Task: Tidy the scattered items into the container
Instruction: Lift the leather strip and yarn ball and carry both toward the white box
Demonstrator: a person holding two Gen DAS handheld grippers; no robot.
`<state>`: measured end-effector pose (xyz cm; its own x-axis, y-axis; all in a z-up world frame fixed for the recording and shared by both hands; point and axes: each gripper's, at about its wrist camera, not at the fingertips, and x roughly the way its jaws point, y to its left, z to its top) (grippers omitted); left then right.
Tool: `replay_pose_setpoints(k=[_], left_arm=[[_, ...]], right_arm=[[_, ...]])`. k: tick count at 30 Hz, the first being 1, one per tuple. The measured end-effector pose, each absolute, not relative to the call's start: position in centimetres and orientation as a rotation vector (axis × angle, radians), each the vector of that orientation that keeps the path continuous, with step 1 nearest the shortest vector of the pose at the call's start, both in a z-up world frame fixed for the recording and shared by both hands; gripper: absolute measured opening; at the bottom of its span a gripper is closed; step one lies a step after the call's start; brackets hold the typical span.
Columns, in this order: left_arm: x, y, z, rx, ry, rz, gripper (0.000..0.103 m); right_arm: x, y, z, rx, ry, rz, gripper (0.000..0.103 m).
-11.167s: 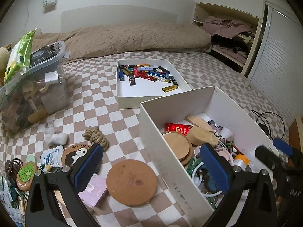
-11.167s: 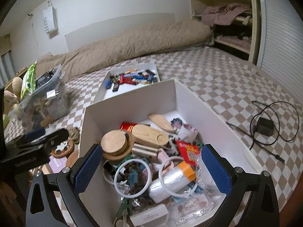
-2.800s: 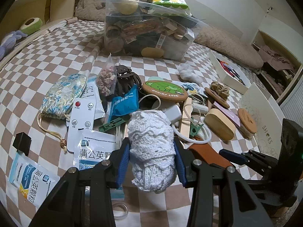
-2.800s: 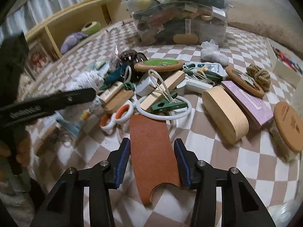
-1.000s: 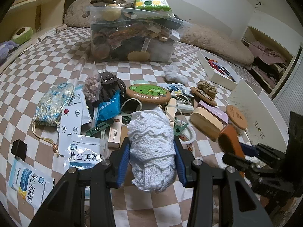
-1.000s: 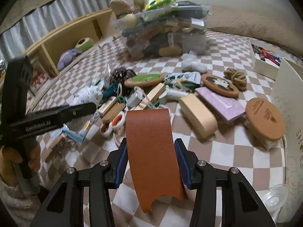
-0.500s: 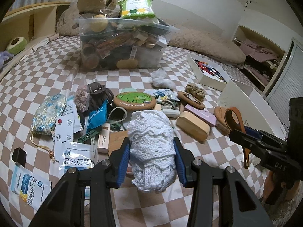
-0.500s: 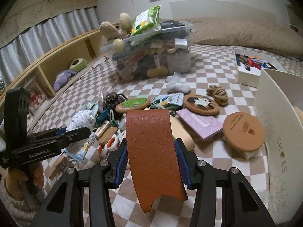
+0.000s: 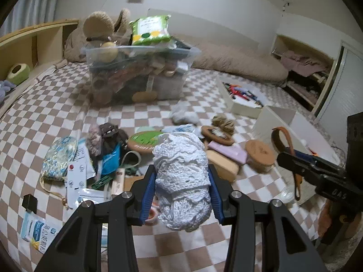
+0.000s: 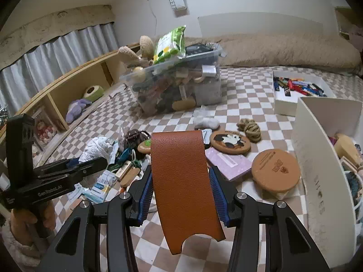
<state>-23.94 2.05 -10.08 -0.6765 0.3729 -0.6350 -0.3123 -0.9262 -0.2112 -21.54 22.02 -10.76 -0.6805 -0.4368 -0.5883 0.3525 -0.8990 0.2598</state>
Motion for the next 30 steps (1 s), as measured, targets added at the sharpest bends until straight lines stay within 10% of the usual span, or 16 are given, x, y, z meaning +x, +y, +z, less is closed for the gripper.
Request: replay_pose_setpoints(k=[30], left_arm=[[-21.6,14.9,-0.9,-0.700,-0.041,2.452,0.043]], right_arm=[[-17.9,37.6,-1.8,0.665,-0.309,-2.844,0.049]])
